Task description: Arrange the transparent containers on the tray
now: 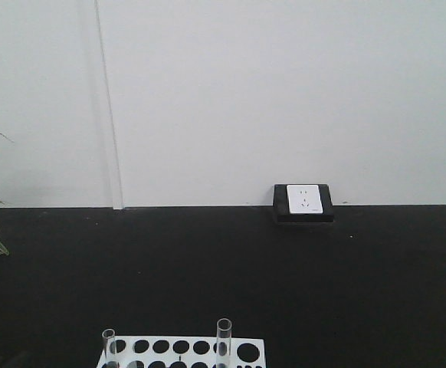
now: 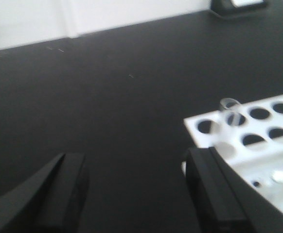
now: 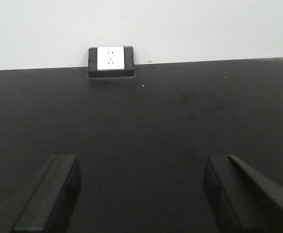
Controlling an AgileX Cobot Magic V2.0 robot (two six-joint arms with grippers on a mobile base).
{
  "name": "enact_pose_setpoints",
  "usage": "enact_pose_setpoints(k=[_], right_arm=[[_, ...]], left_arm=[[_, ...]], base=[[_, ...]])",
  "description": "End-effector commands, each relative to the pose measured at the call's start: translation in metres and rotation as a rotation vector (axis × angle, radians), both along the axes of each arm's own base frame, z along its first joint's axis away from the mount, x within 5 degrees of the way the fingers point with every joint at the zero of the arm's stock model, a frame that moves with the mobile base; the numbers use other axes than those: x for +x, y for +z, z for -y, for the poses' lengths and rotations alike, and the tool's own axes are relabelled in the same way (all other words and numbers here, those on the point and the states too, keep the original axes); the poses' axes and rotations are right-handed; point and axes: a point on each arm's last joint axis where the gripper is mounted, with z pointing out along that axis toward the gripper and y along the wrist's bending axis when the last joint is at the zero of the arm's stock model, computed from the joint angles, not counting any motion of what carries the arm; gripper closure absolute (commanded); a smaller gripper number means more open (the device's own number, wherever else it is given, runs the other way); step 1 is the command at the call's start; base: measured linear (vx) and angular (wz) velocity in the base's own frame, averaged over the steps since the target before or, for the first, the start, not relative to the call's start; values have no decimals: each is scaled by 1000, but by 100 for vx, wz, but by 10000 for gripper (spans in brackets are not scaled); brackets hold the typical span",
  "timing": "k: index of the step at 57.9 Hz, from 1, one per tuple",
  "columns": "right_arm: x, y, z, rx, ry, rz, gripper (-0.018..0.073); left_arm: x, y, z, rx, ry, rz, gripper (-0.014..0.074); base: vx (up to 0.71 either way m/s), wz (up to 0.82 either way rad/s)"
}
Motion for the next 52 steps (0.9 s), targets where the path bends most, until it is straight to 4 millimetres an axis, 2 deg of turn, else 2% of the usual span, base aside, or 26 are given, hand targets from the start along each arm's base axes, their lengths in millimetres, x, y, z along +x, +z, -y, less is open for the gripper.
enact_pose_setpoints(k=[1, 13, 30, 41, 52], right_arm=[[5, 16, 0, -13, 8, 94, -33], [7, 15, 0, -14, 8, 83, -33], [7, 15, 0, -15, 8, 83, -33], [7, 15, 0, -15, 8, 83, -33], [7, 15, 0, -15, 8, 83, -33]], left_arm=[[7, 10, 12, -55, -45, 140, 43], [15, -4, 33, -108, -125, 200, 43], [43, -26, 52, -158, -148, 216, 43], [69, -24, 63, -160, -149, 222, 43], [86, -27, 71, -147, -164, 215, 43]], base=[[0, 0], [0, 0], [0, 0], [0, 0], [0, 0]])
